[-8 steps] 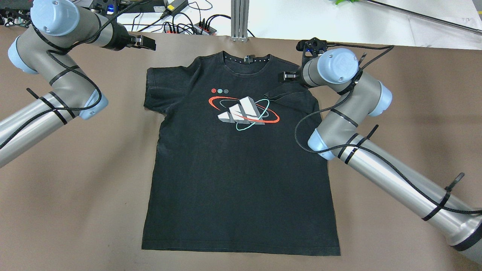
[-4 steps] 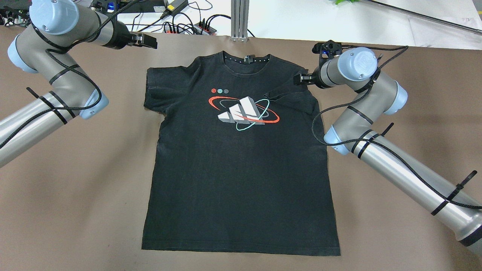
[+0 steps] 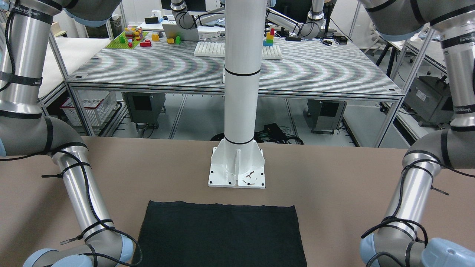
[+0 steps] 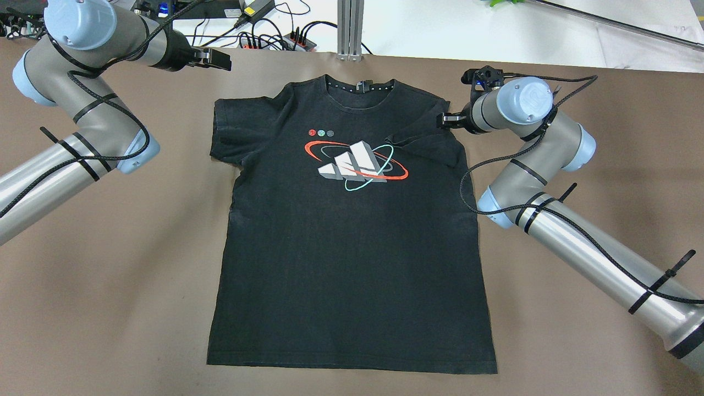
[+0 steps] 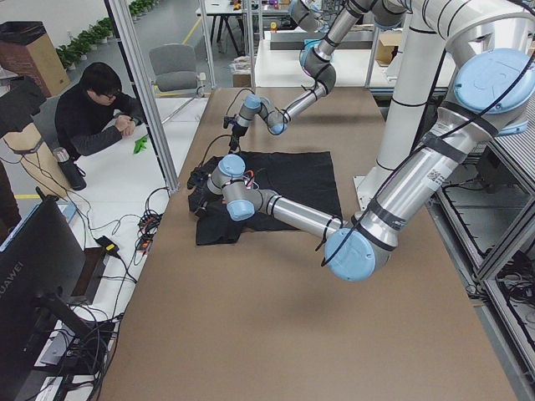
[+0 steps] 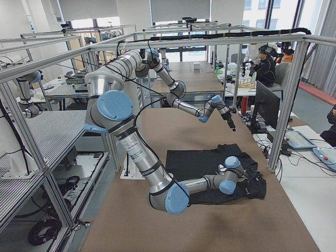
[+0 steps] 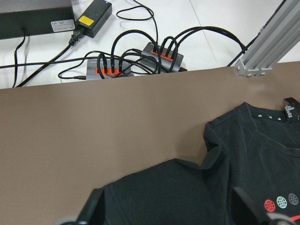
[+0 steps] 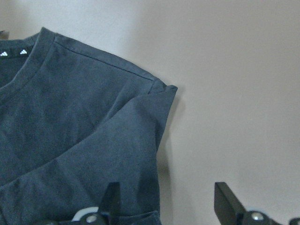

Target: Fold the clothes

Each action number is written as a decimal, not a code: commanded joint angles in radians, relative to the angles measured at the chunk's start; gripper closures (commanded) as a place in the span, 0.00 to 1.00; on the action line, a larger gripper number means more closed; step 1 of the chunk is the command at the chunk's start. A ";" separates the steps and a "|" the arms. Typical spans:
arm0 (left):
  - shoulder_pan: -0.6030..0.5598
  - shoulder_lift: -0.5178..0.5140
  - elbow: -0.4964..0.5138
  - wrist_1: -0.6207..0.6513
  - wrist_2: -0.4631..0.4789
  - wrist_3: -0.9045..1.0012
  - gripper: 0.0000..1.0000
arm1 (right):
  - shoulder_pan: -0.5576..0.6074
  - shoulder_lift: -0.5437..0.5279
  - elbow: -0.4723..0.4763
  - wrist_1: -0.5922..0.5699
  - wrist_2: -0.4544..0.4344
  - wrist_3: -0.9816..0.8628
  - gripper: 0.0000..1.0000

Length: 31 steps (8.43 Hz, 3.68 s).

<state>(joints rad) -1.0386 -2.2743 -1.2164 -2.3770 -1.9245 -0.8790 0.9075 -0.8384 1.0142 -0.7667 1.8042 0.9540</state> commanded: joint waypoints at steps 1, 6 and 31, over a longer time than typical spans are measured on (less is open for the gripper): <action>0.000 -0.007 0.001 0.002 -0.001 0.000 0.05 | -0.004 0.002 0.003 0.001 0.001 0.009 1.00; 0.000 -0.019 0.001 0.010 0.002 0.000 0.05 | -0.021 -0.007 0.010 0.000 0.000 0.009 1.00; -0.001 -0.048 0.011 0.016 0.005 -0.003 0.05 | -0.009 0.005 0.017 -0.086 -0.011 0.061 0.54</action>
<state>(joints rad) -1.0400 -2.3210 -1.2078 -2.3611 -1.9190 -0.8819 0.9014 -0.8362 1.0309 -0.8529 1.7933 1.0146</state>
